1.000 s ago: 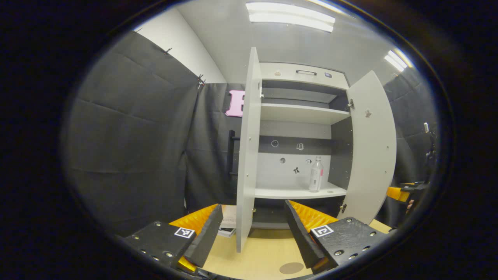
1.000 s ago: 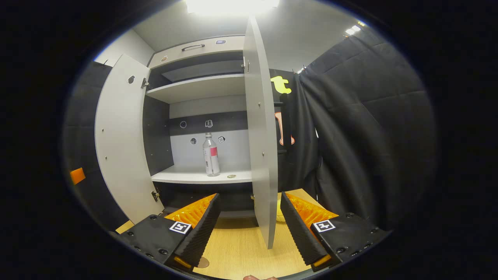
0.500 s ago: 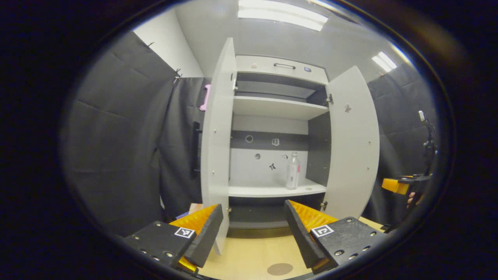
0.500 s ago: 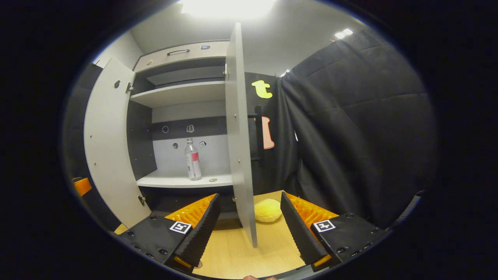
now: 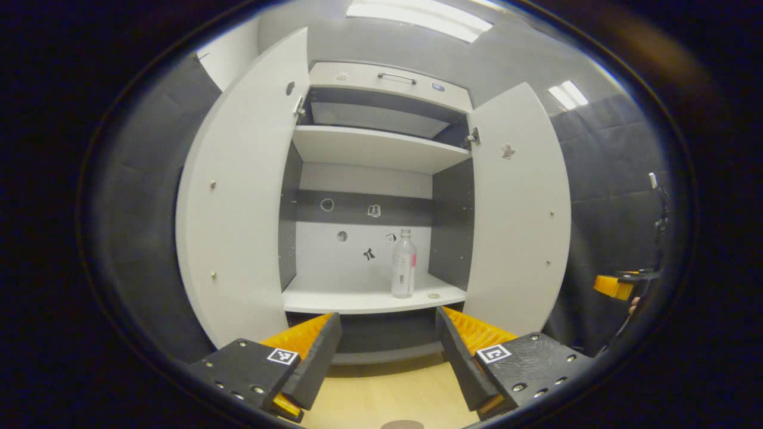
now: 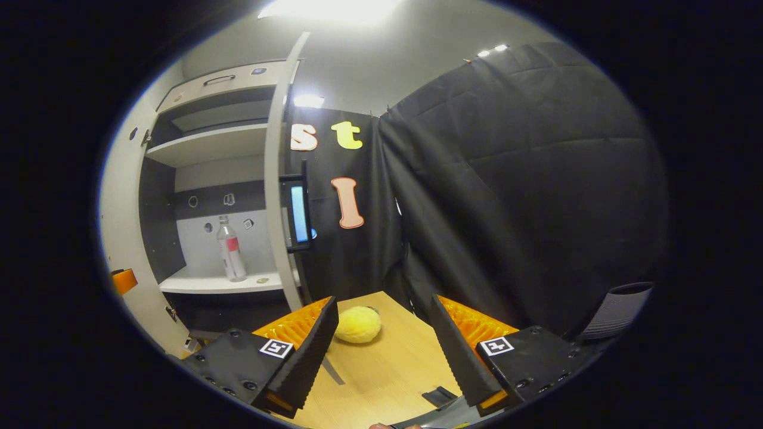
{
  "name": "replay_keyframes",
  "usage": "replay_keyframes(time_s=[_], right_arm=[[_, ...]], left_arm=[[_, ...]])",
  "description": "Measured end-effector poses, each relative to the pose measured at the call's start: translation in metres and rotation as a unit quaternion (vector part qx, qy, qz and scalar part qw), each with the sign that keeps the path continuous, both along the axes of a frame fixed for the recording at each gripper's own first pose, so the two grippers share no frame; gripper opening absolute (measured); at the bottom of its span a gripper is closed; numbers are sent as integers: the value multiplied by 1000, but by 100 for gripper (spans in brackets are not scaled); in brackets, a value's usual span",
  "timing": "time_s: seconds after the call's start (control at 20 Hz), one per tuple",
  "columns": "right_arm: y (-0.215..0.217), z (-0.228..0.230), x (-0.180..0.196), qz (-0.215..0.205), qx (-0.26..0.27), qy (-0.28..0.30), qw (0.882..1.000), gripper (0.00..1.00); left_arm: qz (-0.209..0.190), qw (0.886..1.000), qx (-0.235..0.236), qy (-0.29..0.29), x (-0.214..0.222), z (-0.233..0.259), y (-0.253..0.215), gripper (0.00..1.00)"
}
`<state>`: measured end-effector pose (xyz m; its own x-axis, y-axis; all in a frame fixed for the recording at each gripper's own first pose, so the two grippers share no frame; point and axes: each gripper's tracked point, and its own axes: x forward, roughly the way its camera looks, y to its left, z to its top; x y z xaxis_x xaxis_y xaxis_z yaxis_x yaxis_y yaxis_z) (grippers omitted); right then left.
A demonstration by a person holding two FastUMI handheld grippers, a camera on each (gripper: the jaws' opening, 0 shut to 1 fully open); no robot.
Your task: Grasp the bottle in the cabinet with the left hand and place it on the coaster, then close the right door with the right hand and the left door with the left hand.
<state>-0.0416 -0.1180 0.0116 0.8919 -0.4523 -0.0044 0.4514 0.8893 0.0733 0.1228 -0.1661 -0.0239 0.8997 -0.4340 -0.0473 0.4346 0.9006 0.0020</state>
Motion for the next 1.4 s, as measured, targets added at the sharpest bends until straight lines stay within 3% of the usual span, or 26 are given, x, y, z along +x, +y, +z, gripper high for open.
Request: replay_keyframes(time_s=[0.3, 0.55, 0.7, 1.05, 1.35, 1.4], right_arm=[[-42, -8, 13, -45, 28, -2, 999, 98], [-47, -16, 35, -41, 34, 9, 999, 98], [-57, -5, 51, -49, 26, -3, 998, 98], [-82, -20, 78, -67, 42, 22, 997, 98], [-113, -19, 79, -109, 12, 31, 993, 98], [-114, -20, 78, -113, 14, 32, 993, 92]], left_arm=[[-19, 1000, 15, -8, 76, 3, -53, 100], [-22, 999, 22, -7, 137, -1, -91, 100], [-23, 1000, 18, 5, 171, -7, -111, 92], [-29, 999, 36, 7, 224, -22, -150, 92], [-43, 998, 55, -10, 256, -25, -177, 92], [-44, 997, 59, -15, 260, -24, -180, 92]])
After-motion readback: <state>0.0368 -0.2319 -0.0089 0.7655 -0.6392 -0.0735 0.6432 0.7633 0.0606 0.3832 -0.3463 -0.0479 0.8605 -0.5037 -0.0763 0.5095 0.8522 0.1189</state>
